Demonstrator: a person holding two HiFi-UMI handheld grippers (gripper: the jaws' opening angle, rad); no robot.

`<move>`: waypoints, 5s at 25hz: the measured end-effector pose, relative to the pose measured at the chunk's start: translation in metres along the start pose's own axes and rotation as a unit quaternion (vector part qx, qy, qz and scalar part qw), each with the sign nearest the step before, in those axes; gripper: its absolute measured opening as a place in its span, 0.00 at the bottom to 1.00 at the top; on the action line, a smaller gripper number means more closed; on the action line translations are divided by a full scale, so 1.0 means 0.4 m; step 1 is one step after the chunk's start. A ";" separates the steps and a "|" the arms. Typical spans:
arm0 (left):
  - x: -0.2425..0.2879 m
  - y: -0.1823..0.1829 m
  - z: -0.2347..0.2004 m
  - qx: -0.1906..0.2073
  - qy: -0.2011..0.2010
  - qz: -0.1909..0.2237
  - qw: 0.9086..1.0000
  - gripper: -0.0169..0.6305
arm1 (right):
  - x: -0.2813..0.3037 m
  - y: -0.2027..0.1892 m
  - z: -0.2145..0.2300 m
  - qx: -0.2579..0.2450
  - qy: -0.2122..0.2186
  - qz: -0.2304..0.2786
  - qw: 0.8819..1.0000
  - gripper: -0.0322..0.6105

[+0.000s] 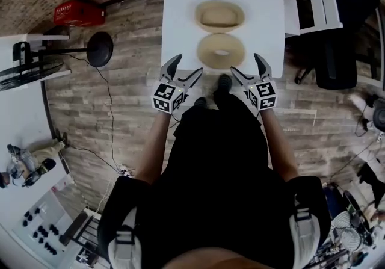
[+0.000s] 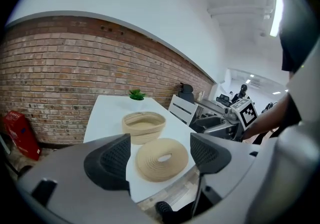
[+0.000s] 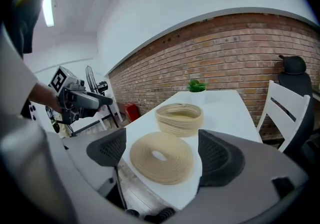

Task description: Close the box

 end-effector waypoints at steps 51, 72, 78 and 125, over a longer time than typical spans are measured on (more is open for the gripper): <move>0.327 -0.299 -0.164 -0.157 -0.016 -0.142 0.977 0.59 | 0.248 -0.237 0.126 0.154 -0.020 -0.118 0.981 0.55; 0.349 -0.291 -0.138 -0.171 -0.026 -0.171 0.970 0.54 | 0.251 -0.236 0.137 0.143 -0.045 -0.126 0.981 0.48; 0.348 -0.300 -0.141 -0.149 0.002 -0.173 0.974 0.47 | 0.248 -0.240 0.143 0.138 -0.053 -0.132 0.980 0.42; 0.266 -0.155 -0.076 -0.125 0.053 -0.110 0.985 0.26 | 0.119 -0.114 0.161 0.159 -0.065 -0.066 0.983 0.31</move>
Point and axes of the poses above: the fingertips, and each gripper's own axes: x forward along the fingers, z to its right, y out of its top, the point moved 4 cm from there along -x, backward along the fingers, and after that the axes turned 2 degrees about -y, right-handed, at the moved point
